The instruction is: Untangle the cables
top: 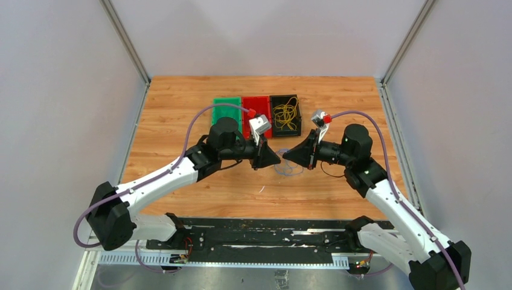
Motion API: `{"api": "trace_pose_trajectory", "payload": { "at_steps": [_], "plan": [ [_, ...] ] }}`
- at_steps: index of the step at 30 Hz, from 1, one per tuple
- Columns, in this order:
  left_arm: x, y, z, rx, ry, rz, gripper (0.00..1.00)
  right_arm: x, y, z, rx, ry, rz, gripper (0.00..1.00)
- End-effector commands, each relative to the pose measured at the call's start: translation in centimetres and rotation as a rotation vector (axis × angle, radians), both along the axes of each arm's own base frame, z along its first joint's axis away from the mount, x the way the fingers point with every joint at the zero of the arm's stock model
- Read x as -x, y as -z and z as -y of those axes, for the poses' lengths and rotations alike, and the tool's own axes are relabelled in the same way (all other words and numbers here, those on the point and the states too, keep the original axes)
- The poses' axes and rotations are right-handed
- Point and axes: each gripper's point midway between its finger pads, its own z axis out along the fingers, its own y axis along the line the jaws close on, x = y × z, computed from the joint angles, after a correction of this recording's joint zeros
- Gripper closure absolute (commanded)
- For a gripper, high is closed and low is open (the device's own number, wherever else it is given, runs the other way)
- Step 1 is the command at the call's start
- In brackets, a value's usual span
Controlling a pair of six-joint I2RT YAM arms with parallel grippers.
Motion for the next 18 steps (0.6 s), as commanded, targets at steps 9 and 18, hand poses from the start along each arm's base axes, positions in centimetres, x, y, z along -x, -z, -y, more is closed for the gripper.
{"api": "trace_pose_trajectory", "payload": {
  "at_steps": [9, 18],
  "plan": [
    [-6.6, -2.5, -5.8, -0.075, -0.544, 0.106, 1.0, 0.6, 0.4, 1.7, 0.095, 0.078, 0.031, 0.43],
    [-12.5, -4.9, -13.5, -0.23, -0.947, 0.151, 1.0, -0.4, 0.7, 4.3, 0.162, 0.242, 0.116, 0.17]
  ]
}}
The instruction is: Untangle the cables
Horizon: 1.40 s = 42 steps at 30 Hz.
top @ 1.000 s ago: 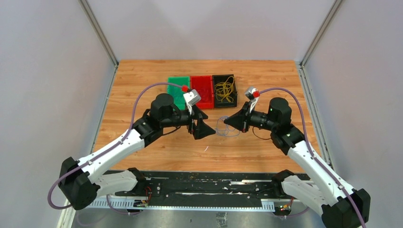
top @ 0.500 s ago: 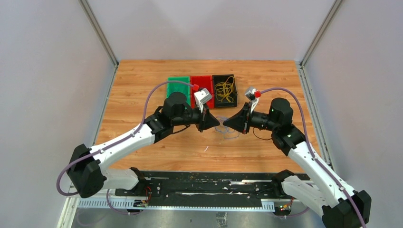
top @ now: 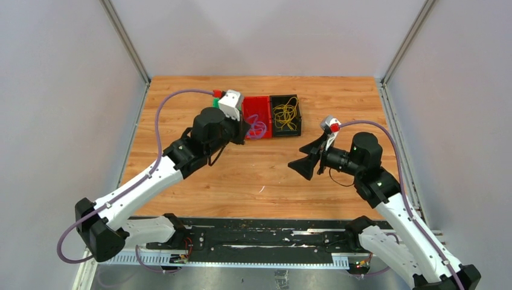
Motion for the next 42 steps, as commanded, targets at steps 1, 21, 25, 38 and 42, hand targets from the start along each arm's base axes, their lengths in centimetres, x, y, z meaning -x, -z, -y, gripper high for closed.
{"api": "trace_pose_trajectory", "payload": {
  "at_steps": [1, 21, 25, 38, 42],
  "plan": [
    [-4.1, -0.8, -6.2, -0.087, -0.29, -0.011, 1.0, -1.1, 0.3, 1.9, 0.072, 0.126, 0.052, 0.16],
    [-17.1, 1.8, -13.7, -0.095, -0.535, -0.157, 1.0, -4.7, 2.5, 6.4, 0.194, 0.444, 0.061, 0.01],
    [-18.5, 3.8, -13.7, -0.112, -0.544, -0.202, 1.0, -5.0, 2.6, 7.0, 0.209, 0.476, 0.065, 0.01],
    [-20.3, 17.0, -13.9, -0.307, -0.595, -0.525, 1.0, -5.7, 3.4, 8.4, 0.255, 0.554, 0.063, 0.01],
    [-20.3, 20.1, -14.2, -0.358, -0.632, -0.612, 1.0, -5.7, 3.5, 8.6, 0.263, 0.563, 0.065, 0.01]
  ]
}}
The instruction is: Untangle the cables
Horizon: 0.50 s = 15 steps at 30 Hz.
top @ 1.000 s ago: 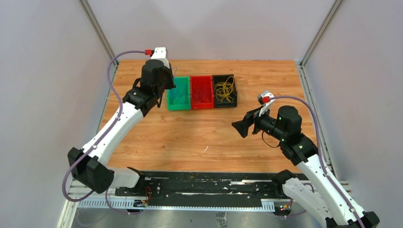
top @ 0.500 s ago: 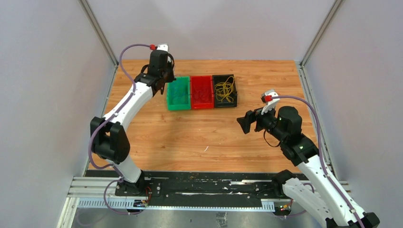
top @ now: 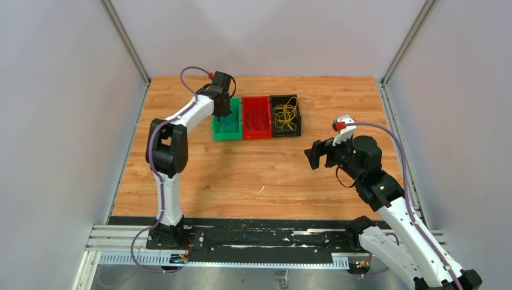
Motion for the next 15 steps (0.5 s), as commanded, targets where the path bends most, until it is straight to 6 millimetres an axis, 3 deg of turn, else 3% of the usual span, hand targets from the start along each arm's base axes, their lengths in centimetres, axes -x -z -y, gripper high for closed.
{"api": "trace_pose_trajectory", "payload": {
  "at_steps": [1, 10, 15],
  "plan": [
    [0.8, 2.7, -1.2, -0.038, -0.066, -0.112, 1.0, 0.1, 0.6, 0.7, 0.032, 0.026, 0.001, 0.01],
    [0.2, 3.1, -0.6, -0.023, -0.046, -0.116, 1.0, 0.1, 0.7, 0.9, 0.037, 0.035, 0.002, 0.02],
    [0.0, 1.9, -0.3, -0.013, -0.019, -0.096, 0.78, 0.2, 0.7, 0.9, 0.037, 0.032, 0.001, 0.01]
  ]
}}
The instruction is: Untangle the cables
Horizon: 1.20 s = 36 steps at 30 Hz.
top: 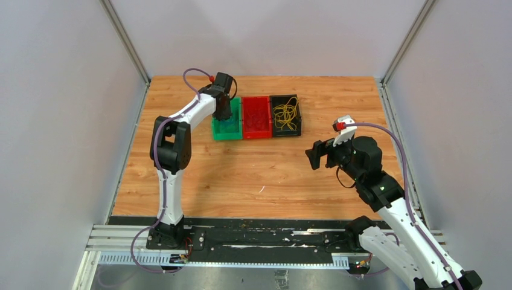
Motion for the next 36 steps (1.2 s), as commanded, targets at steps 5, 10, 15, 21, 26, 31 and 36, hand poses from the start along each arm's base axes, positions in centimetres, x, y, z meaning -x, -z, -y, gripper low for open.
{"api": "trace_pose_trajectory", "payload": {
  "at_steps": [5, 10, 15, 21, 26, 31, 36],
  "plan": [
    [-0.6, -5.8, 0.2, 0.034, 0.034, 0.098, 0.63, 0.3, 0.5, 0.5, 0.022, 0.013, 0.004, 0.02],
    [0.0, -11.6, 0.6, 0.087, 0.059, 0.204, 0.51, 0.4, 0.6, 0.6, 0.024, 0.014, -0.002, 0.01],
    [3.0, -18.5, 0.7, 0.161, 0.092, 0.33, 0.05, 0.2, 0.4, 0.8, 0.009, 0.04, -0.006, 0.01],
    [10.1, -23.7, -2.1, 0.13, 0.03, 0.476, 0.0, -0.4, 1.9, 3.4, 0.006, 0.227, -0.057, 0.02],
    [18.4, -22.2, -6.4, 0.162, -0.097, 0.569, 0.0, -0.4, 2.8, 4.6, 0.022, 0.303, -0.079, 0.02],
    [23.5, -16.4, -10.5, 0.121, -0.23, 0.613, 0.0, 0.0, 4.1, 5.5, 0.011, 0.365, -0.107, 0.01],
    [24.9, -14.6, -11.1, 0.158, -0.283, 0.62, 0.0, 0.0, 5.0, 6.8, 0.028, 0.435, -0.113, 0.0]
  ]
}}
